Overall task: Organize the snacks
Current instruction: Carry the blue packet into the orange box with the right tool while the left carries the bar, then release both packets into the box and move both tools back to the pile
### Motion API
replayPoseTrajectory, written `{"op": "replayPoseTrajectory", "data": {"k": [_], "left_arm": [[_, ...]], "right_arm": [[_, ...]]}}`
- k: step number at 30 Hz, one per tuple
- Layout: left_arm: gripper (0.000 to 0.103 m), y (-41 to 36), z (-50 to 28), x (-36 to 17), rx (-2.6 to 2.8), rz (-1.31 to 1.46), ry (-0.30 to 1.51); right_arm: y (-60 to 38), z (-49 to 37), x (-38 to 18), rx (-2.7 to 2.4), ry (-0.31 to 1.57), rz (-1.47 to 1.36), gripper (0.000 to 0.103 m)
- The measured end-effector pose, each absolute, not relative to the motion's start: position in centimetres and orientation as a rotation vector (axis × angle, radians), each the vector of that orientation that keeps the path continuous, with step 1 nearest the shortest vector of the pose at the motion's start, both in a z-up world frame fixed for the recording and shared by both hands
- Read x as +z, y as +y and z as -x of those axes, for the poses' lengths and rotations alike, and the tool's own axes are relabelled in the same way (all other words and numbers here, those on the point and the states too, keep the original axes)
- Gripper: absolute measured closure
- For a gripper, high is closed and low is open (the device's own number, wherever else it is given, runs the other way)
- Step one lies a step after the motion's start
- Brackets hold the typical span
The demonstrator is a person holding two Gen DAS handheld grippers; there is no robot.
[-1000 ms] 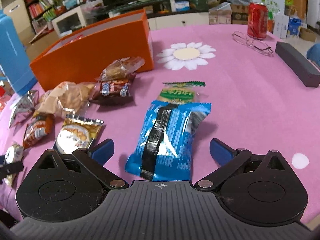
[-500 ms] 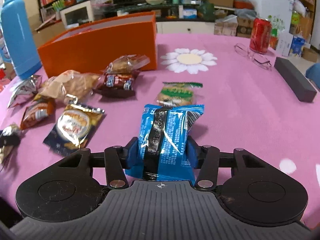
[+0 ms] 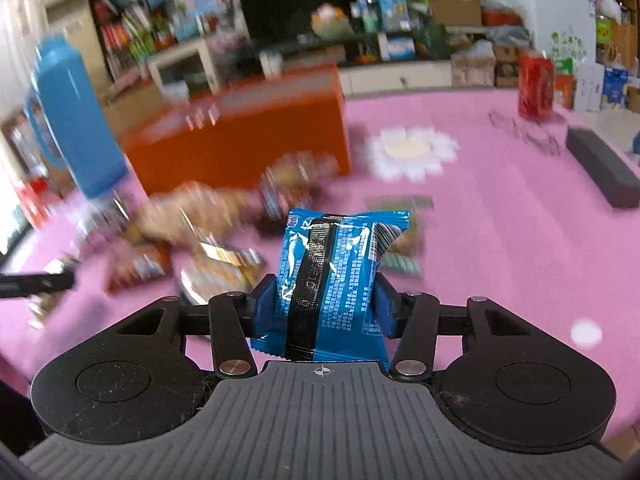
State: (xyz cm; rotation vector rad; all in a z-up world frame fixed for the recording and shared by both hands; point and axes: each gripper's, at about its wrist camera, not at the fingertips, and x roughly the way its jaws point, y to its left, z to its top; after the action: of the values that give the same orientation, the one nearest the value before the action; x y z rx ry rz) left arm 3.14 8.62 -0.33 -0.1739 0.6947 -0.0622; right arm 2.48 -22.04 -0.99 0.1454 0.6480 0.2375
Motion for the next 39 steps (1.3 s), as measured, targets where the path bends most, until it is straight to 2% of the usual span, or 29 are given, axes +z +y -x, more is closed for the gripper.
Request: {"op": "replayPoseTrajectory", "data": {"k": [4,11,17,24,27,30,35,39], "left_arm": [[0.053,7.9,-8.8,2.8,-0.09,0.197,0.628],[0.053,5.8,-20.3,5.5,-0.101,0.233,0.55],[0.053,3.8,-27.1,4.2,-0.098,0.219,0.561],[0.053,2.8,-29.5,2.1,-0.044,0.176,0.608],[0.045,3.1,-29.6,1.7,-0.026,0.175,0.613],[0.041,3.2,-29.2,1.9,-0.014,0.178,0.607],[0.036,3.7,-28.6,2.6,-0.028,0.216,0.592],[0.033,3.5,-27.8,4.0,-0.04,0.212,0.596]], "right_arm": [[-21.3,-5.4,3.1,0.269,0.558,-0.104,0.071],[-18.5,-16.9,7.1,0.289,0.443,-0.093,0.071],[-15.0,-26.3,5.0,0.325,0.498,-0.116,0.071],[-12.6,-30.6,2.7,0.329,0.552,-0.073,0.071],[-12.1,-31.2,2.0,0.32,0.567,-0.056,0.07],[-12.0,-31.2,1.9,0.31,0.563,-0.067,0.065],[-12.7,-30.7,2.7,0.268,0.531,-0.075,0.041],[-13.4,-29.9,3.6,0.268,0.526,-0.093,0.039]]}}
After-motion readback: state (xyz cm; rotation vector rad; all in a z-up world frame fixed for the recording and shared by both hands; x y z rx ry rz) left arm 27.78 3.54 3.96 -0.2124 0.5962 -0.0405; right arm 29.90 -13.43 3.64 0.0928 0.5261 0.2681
